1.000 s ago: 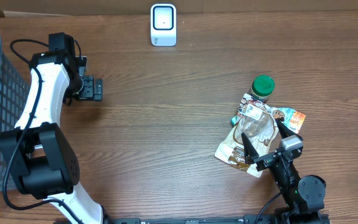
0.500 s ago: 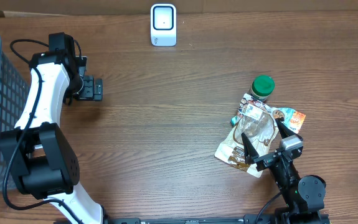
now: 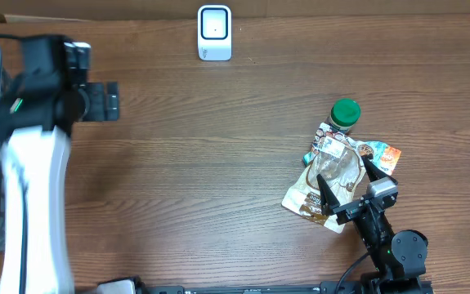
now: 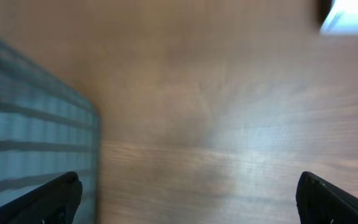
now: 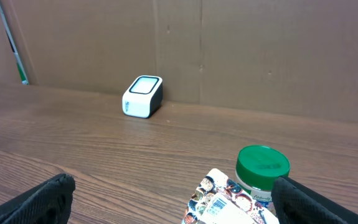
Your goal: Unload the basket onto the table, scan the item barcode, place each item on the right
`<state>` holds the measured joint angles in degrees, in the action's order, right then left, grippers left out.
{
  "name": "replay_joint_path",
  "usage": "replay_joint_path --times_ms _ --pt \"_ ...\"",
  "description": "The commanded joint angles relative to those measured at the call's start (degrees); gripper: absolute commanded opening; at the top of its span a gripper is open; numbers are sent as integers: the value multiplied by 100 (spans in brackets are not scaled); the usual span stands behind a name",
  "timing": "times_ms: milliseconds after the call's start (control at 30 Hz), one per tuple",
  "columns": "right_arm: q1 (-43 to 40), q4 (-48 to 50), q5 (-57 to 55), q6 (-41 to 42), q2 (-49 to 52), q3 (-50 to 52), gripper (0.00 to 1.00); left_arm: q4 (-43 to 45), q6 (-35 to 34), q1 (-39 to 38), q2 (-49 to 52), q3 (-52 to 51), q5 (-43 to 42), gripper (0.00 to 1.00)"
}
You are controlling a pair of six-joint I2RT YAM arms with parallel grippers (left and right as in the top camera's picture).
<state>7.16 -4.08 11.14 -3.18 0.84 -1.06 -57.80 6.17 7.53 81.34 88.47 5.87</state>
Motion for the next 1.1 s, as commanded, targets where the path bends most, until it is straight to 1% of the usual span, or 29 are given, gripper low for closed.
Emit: replay_joint_path --times_ms 0,67,233,400,533,633,700,800,1067 --pt "24 37 -46 11 -68 61 100 -26 70 -22 -999 72 9 100" --pt "24 37 -46 13 -68 61 100 -35 70 -24 -1650 72 9 100" --pt "24 37 -46 11 -68 61 100 -238 157 -24 -2564 55 332 100" --pt "24 37 -46 13 -68 61 100 -404 155 -177 -3246 -61 352 100" --pt "24 37 -46 13 -68 61 100 -540 146 -205 -3799 -378 321 100" --pt "24 37 -46 11 -68 61 100 -376 151 -203 -4203 -940 310 99" --pt "24 37 -46 11 -68 61 100 -20 157 -203 -4498 -1521 310 100" --pt "24 37 -46 11 -68 61 100 809 155 -221 -4940 -2524 308 100" --pt "24 37 -46 11 -68 61 100 3694 155 -669 -6411 -5427 304 100"
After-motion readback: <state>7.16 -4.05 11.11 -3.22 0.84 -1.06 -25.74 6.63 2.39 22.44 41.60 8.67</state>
